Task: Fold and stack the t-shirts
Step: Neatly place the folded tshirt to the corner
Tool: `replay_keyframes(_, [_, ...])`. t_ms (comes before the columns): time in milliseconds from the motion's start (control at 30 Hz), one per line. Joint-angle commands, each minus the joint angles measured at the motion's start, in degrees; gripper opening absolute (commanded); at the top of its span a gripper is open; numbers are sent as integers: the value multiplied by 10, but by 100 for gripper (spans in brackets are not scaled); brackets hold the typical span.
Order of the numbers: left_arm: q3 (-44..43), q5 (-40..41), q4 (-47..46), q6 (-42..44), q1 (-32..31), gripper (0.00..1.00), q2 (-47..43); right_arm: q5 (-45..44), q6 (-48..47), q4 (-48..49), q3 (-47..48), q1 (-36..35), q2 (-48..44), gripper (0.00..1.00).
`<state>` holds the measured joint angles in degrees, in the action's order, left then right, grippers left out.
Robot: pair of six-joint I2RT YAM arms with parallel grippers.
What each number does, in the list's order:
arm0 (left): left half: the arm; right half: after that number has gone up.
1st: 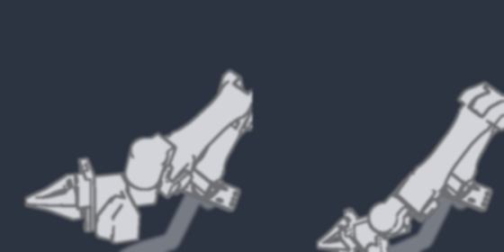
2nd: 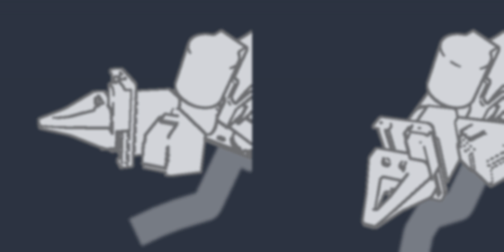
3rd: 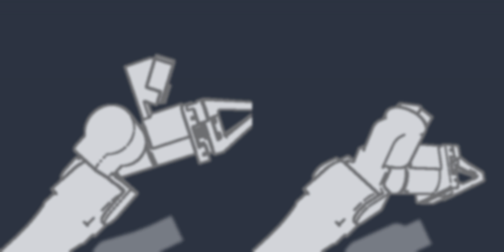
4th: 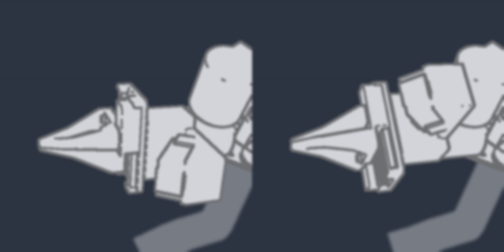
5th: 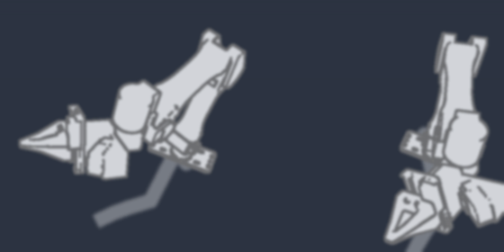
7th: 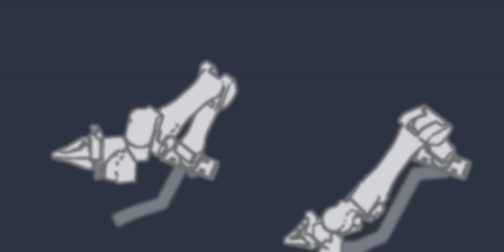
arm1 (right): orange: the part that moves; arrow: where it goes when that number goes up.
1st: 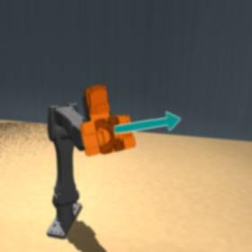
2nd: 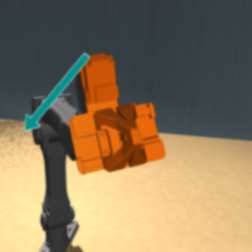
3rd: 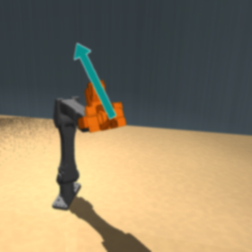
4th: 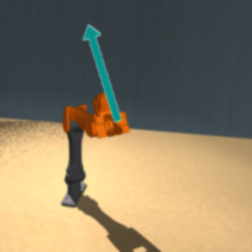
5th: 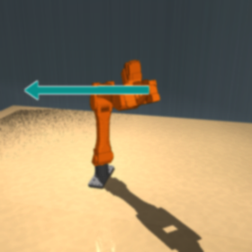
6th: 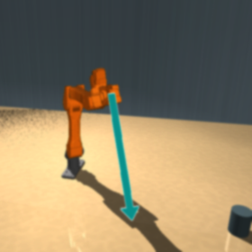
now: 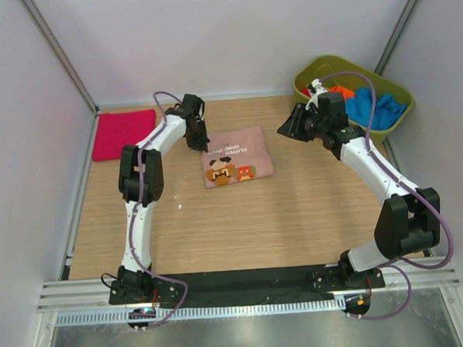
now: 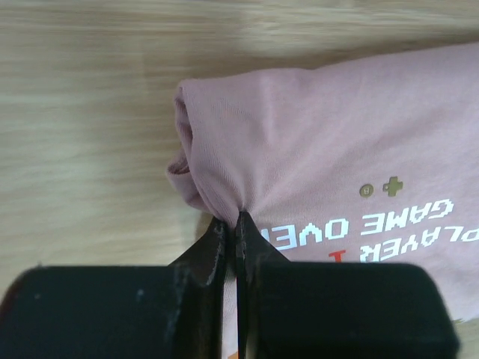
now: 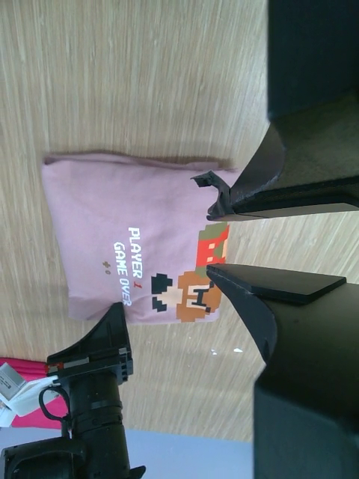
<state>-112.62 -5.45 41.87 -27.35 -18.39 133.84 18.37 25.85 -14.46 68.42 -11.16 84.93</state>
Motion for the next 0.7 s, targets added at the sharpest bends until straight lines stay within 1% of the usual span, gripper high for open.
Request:
replay_keyframes(0, [-58,106,115,34,13,0,-52,-1,0,6,6,-3,-35,37])
replay_keyframes(167, [-97,183,172,86,17,0,-57,-3,-4,-10,13,-2,-32,37])
replay_keyframes(300, [-102,229,167,140,29,0,-81,-3,-3,-12,13,-2,-35,37])
replay_keyframes(367, [-105,243,154,177,41,0,-93,-4,-3,-14,12,-2,-35,37])
replay_keyframes(433, [-126,257,137,200,55,0,-93,-4,0,-12,12,-2,-35,37])
replay_keyframes(533, [-160,254,124,230,77,0,-79,-2,4,-7,14,-2,-29,38])
replay_keyframes(567, [-187,258,126,238,80,0,-66,-1,5,-7,17,-2,-27,38])
replay_keyframes(667, [-227,273,131,267,97,0,-43,1,3,-7,22,-2,-14,38])
